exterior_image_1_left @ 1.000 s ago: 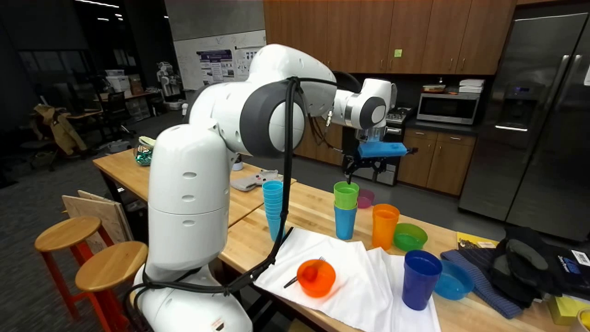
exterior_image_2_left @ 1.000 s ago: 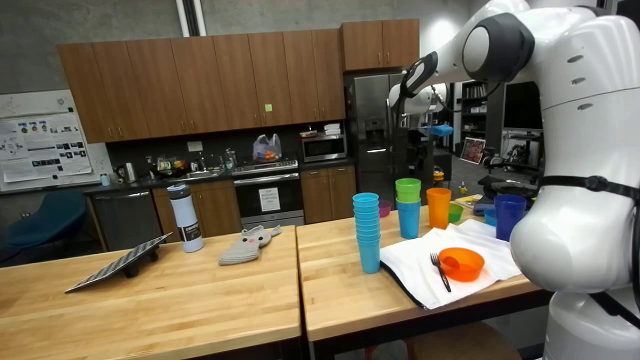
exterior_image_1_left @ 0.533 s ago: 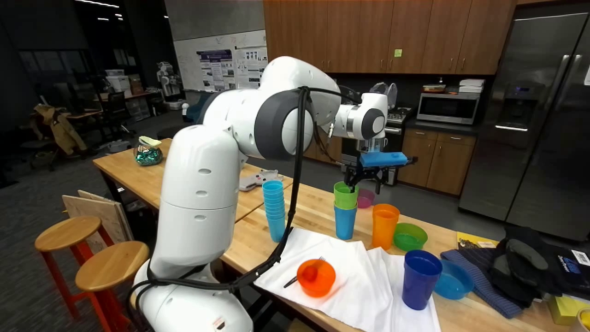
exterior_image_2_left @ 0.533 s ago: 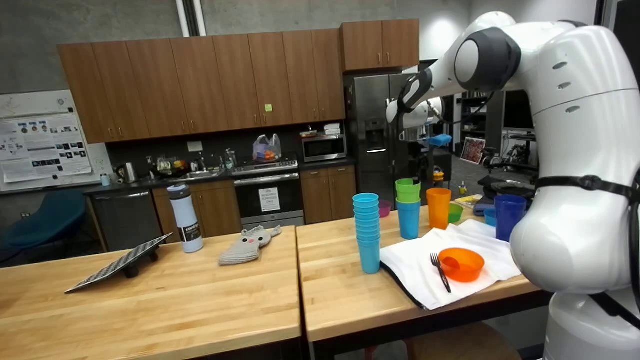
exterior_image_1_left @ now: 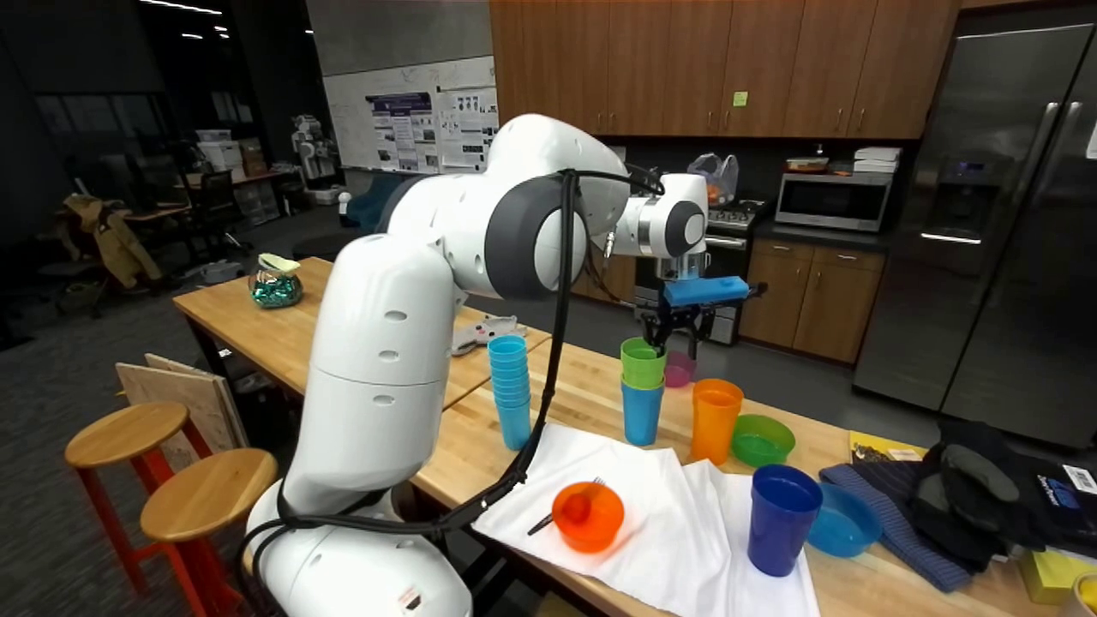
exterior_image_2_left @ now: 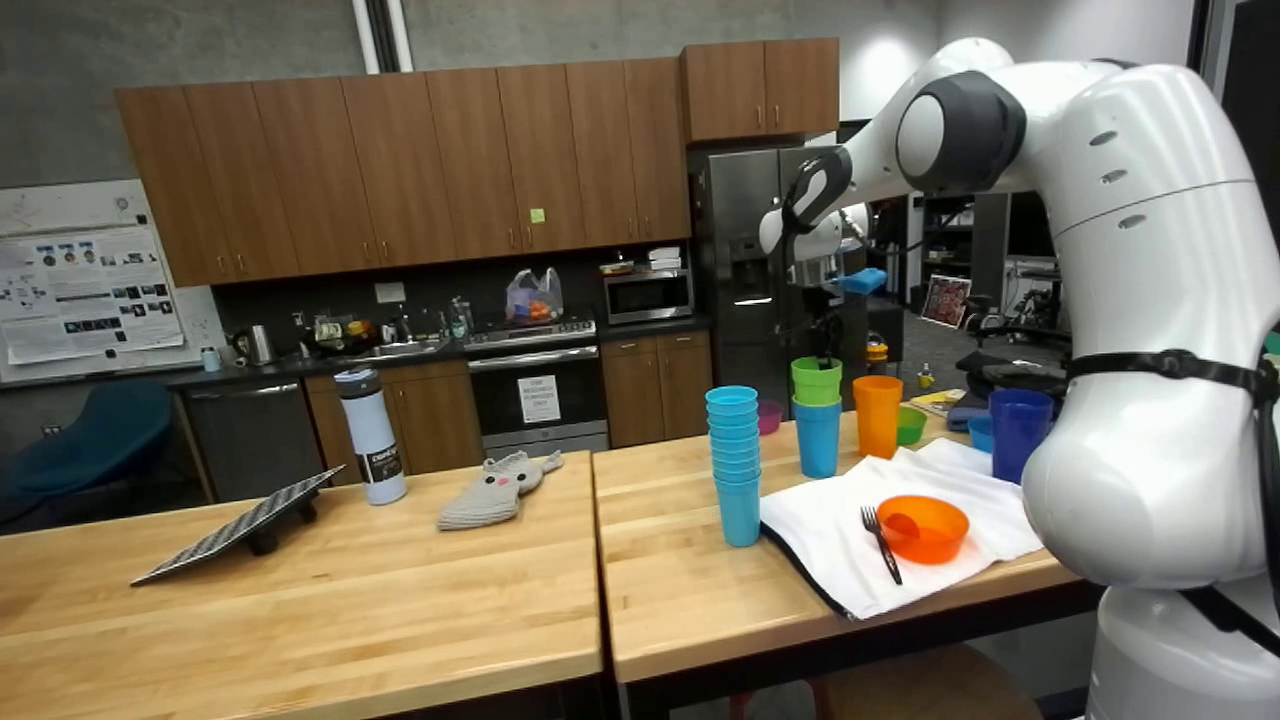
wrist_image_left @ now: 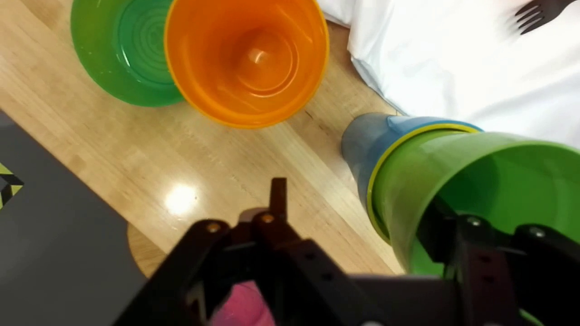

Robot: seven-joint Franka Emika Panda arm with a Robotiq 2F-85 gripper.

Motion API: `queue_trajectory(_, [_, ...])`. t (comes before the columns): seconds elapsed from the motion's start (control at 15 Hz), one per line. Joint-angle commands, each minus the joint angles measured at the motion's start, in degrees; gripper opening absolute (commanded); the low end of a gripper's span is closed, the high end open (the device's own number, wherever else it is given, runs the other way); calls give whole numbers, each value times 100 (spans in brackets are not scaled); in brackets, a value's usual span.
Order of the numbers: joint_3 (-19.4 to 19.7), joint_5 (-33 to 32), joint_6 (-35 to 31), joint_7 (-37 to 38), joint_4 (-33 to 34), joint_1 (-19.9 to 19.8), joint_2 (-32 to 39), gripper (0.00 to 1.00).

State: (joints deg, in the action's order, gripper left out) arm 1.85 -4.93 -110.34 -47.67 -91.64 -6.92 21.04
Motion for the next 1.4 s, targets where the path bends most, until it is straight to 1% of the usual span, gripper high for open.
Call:
queue_trajectory(0.0, [-39, -167, 55, 135, 261, 55, 148, 36])
queue_trajectory(0.27, [-55, -155, 72, 124, 419, 54, 257, 4])
queue_trajectory(0.33, [-54, -147, 106, 92, 494, 37, 296, 1])
queue_trajectory(0.4, [-61, -130, 110, 113, 509, 41, 302, 0])
queue_trajectory(0.53, [-62, -128, 82, 116, 557, 32, 272, 2])
queue_trajectory(0.6, [-62, -134, 19, 142, 523, 38, 221, 0])
queue_trajectory(0.67, [-59, -144, -50, 189, 493, 50, 181, 2])
queue_trajectory(1.13, [-65, -104, -486, 311, 425, 17, 62, 2])
queue_trajectory(1.33, [-79, -85, -551, 291, 426, 10, 70, 2])
